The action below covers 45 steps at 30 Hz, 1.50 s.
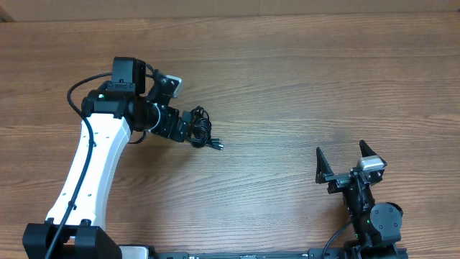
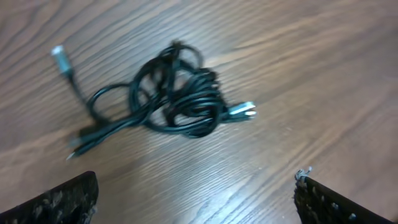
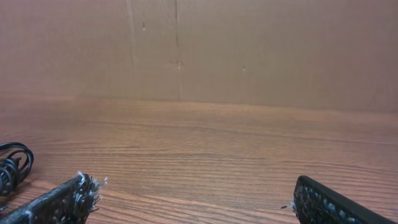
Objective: Untangle cables
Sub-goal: 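Lower the left gripper onto the cable bundle and close on it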
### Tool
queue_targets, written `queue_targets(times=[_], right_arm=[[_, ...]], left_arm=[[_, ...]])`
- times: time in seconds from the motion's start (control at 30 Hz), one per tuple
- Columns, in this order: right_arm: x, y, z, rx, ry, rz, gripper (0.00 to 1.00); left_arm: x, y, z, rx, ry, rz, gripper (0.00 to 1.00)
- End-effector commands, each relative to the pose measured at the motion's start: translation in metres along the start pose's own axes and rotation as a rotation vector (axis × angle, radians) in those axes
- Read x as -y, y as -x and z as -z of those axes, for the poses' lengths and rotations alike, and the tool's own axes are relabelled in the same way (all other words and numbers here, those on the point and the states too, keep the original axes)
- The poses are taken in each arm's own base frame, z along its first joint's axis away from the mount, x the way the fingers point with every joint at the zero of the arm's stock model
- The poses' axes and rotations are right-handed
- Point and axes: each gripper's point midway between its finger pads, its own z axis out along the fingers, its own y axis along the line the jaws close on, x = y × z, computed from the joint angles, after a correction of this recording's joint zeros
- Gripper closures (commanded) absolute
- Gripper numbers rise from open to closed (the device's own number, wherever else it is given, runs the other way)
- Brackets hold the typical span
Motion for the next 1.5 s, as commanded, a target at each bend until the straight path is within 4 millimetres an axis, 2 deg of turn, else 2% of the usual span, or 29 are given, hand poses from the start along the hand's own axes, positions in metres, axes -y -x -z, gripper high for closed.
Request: queue_targets(times=[0.0,0.07,0.43,0.63,0.73,0.87,0.97,1.2,1.33,1.47], right_arm=[[0.003,-0.001,0.000,0.006,-0.013,-0.003,0.00],[0.003,-0.001,0.000,0.006,-0.013,-0.003,0.00],[0.003,-0.001,0.000,0.006,-0.013,-0.003,0.00],[0.003,-0.001,0.000,0.006,-0.013,-0.003,0.00],[0.003,-0.001,0.000,0.006,-0.013,-0.003,0.00],[0.003,-0.001,0.000,0.006,-0.013,-0.003,0.00],[0.003,-0.001,0.000,0.006,-0.013,-0.003,0.00],[0.003,-0.001,0.000,0.006,-0.013,-0.003,0.00],[0.003,-0.001,0.000,0.006,-0.013,-0.003,0.00],[0.003,-0.001,0.000,0.006,-0.013,-0.003,0.00]], left_arm=[[0.028,0.012,0.000,0.042,-0.100,-0.202,0.00],[0.035,0.013,-0.003,0.039,-0.098,-0.254,0.01],[0.017,0.022,-0.010,0.040,-0.001,-0.224,0.00],[0.007,0.026,-0.036,0.017,-0.010,-0.135,0.00],[-0.005,0.021,-0.055,-0.027,0.017,-0.060,0.00],[-0.013,0.016,-0.069,-0.062,0.031,-0.012,0.00],[-0.015,0.016,-0.074,-0.067,0.033,-0.010,0.00],[-0.037,0.016,-0.083,-0.081,0.132,0.023,0.00],[-0.039,0.015,-0.090,-0.088,0.134,0.055,0.10],[-0.040,0.014,-0.099,-0.092,0.122,0.064,0.11]])
